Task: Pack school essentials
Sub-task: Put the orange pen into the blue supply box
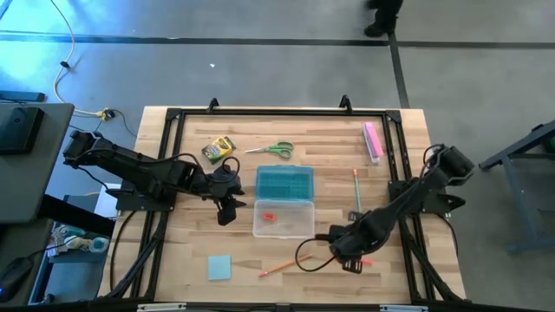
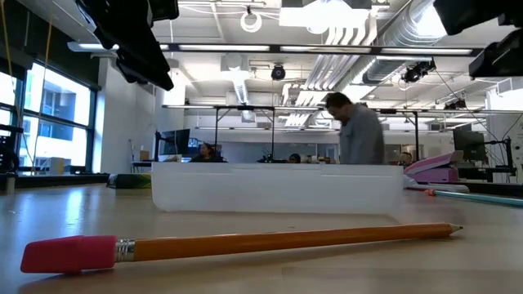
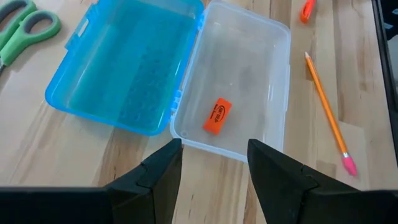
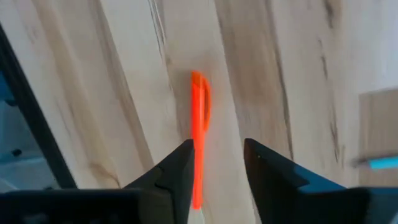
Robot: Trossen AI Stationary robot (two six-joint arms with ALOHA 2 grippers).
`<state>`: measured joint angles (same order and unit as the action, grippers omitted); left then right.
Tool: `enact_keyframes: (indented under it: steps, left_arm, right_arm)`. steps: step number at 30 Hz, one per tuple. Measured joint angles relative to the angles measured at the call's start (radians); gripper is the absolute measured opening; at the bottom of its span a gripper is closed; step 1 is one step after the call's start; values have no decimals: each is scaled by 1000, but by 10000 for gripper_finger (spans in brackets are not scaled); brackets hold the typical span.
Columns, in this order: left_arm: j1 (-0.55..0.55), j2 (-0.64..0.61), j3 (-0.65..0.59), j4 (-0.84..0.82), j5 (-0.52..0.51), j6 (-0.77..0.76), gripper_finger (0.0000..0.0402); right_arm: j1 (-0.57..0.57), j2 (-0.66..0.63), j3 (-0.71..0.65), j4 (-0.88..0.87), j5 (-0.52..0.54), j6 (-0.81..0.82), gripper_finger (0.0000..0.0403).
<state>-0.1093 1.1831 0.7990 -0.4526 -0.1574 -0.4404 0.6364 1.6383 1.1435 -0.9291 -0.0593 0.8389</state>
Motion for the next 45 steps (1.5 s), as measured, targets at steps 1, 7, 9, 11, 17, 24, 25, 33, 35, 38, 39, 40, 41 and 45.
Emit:
enact_keyframes:
  steps: [1,7,9,11,17,24,25,33,35,38,39,40,41,45]
  left_arm:
    - [0,0,0,0,0,0,172]
    - [0,0,0,0,0,5,172]
    - [0,0,0,0,0,21,172]
    - [0,0,0,0,0,35,172]
    - [-1,0,0,0,0,36,172]
    - [0,0,0,0,0,51,172]
    - [0,0,0,0,1,51,172]
    - [0,0,0,0,1,51,172]
    - [0,0,0,-1,1,51,172]
    - [0,0,1,-35,14,50,172]
    - [1,0,1,-54,27,41,172]
    - [4,0,1,-71,36,26,172]
    - [6,0,1,-90,49,6,172]
    - [6,1,1,-162,77,-44,172]
  right_arm:
    - [1,11,0,13,0,-11,145]
    - [24,81,0,87,54,-80,190]
    - [27,102,0,87,60,-75,196]
    - [28,121,0,99,57,-56,198]
    - [28,166,0,146,37,-27,199]
    - [28,235,1,144,26,44,199]
    - [28,241,2,146,25,55,199]
    - [26,266,3,143,10,81,137]
    - [26,266,3,144,7,81,103]
    - [24,267,3,146,4,102,57]
    - [24,267,3,146,4,104,44]
    - [24,267,7,146,3,104,33]
    - [24,267,11,144,3,104,24]
    - [25,268,50,135,-5,105,19]
